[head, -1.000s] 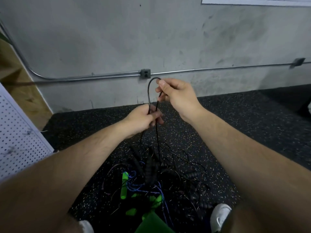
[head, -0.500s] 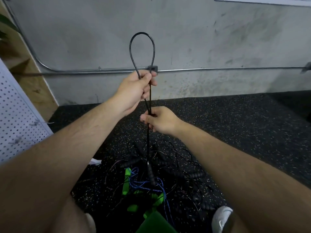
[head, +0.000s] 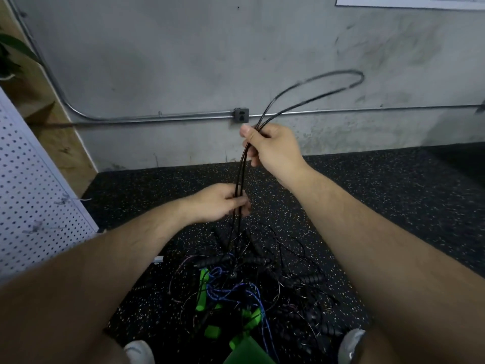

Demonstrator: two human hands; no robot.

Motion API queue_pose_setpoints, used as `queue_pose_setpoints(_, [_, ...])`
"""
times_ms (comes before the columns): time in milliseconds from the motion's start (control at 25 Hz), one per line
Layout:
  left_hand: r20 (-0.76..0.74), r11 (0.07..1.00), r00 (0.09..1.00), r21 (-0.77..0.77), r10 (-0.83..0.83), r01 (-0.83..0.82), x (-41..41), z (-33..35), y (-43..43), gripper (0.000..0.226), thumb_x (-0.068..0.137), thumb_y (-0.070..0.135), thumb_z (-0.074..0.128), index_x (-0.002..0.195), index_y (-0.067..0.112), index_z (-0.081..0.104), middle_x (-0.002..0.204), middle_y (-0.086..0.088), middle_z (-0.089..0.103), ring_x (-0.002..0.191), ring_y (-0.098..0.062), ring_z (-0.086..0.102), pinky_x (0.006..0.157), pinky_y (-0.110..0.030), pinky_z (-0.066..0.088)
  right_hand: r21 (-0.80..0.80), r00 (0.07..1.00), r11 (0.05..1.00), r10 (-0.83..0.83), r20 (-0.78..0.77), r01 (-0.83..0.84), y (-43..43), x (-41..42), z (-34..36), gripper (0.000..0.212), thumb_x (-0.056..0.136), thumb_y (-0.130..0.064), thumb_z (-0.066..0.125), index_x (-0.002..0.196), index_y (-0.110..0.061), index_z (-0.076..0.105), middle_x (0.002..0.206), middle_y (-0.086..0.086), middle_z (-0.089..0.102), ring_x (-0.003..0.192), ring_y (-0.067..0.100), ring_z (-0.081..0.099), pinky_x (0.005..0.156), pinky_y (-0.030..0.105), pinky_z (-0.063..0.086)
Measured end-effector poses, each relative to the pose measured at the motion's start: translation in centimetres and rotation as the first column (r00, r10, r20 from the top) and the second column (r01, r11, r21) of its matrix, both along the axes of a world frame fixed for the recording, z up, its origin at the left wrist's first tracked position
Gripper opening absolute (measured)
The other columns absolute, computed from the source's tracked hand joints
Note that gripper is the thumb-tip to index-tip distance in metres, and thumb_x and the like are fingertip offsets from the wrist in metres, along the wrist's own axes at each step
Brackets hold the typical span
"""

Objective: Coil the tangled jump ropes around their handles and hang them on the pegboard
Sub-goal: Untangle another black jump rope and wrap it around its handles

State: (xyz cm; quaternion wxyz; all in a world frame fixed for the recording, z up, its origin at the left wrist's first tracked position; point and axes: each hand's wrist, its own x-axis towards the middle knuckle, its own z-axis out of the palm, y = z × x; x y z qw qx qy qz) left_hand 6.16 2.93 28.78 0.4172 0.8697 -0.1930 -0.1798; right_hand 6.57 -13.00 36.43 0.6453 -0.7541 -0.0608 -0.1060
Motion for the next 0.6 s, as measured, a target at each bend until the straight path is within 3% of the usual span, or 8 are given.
queue_pose_setpoints(80, [-0.002,0.990,0.995,-0.099,0.098,-0.098,0.1,0.2,-0.5,0.020,0.106,0.016,0.048,0.096,0.017,0.065,0.087,-0.002,0.077,0.088,-0.017,0.075,0.095,-0.051,0.054,0.039,0.999,0.999,0.032,-0.031,-0.031,-0.9,-0.1,-0.1,0.030,0.097,-0.031,0.065,0.095,-0.001,0.068,0.077,0.009,0.066,0.061,0.019,0.059,0.055,0.028,0.053])
queue_pose_setpoints(200, [0.087,0.967,0.979,-0.194,0.184,-0.164,0.2,1.7,-0.8,0.022,0.106,0.017,0.046,0.097,0.015,0.065,0.080,-0.002,0.075,0.080,-0.018,0.074,0.083,-0.042,0.059,-0.146,0.971,0.973,0.148,-0.188,-0.177,-2.4,-0.6,-1.5,0.028,0.096,-0.038,0.065,0.104,-0.012,0.068,0.091,0.008,0.071,0.071,0.015,0.063,0.070,0.028,0.057])
queue_pose_setpoints(360, [0.220,0.928,0.930,-0.297,0.293,-0.222,0.3,4.5,-1.2,0.023,0.106,0.024,0.048,0.096,0.020,0.068,0.079,0.005,0.074,0.077,-0.009,0.069,0.071,-0.026,0.050,-0.296,0.840,0.818,0.359,-0.408,-0.494,-2.1,-1.3,-4.4,0.025,0.093,-0.030,0.069,0.114,-0.015,0.068,0.103,0.001,0.072,0.085,0.015,0.065,0.075,0.027,0.058])
queue_pose_setpoints(440, [0.202,0.905,0.933,-0.372,0.297,-0.208,0.4,5.2,-1.4,0.021,0.106,0.025,0.048,0.099,0.021,0.068,0.082,0.004,0.075,0.080,-0.006,0.070,0.073,-0.024,0.047,-0.380,0.858,0.795,0.316,-0.405,-0.472,-1.0,-1.9,-5.1,0.012,0.094,-0.025,0.070,0.098,-0.014,0.070,0.093,0.000,0.071,0.075,0.012,0.064,0.068,0.024,0.055])
queue_pose_setpoints(520, [0.192,0.892,0.935,-0.404,0.298,-0.202,0.6,5.3,-1.4,0.021,0.106,0.030,0.049,0.105,0.022,0.068,0.093,0.006,0.077,0.090,-0.004,0.070,0.076,-0.023,0.047,-0.492,0.935,0.806,0.202,-0.293,-0.328,-0.2,-2.0,-4.8,0.018,0.096,-0.027,0.067,0.081,-0.018,0.066,0.076,0.001,0.067,0.061,0.013,0.059,0.066,0.030,0.053])
queue_pose_setpoints(600, [0.107,0.880,0.957,-0.431,0.271,-0.201,0.9,4.8,-0.7,0.028,0.103,0.039,0.051,0.118,0.021,0.066,0.112,0.007,0.074,0.107,-0.009,0.068,0.091,-0.033,0.053,-0.485,0.979,0.853,0.133,-0.157,-0.194,0.0,-1.9,-3.7,0.022,0.099,-0.025,0.063,0.077,-0.022,0.063,0.072,0.000,0.065,0.058,0.013,0.058,0.063,0.031,0.053])
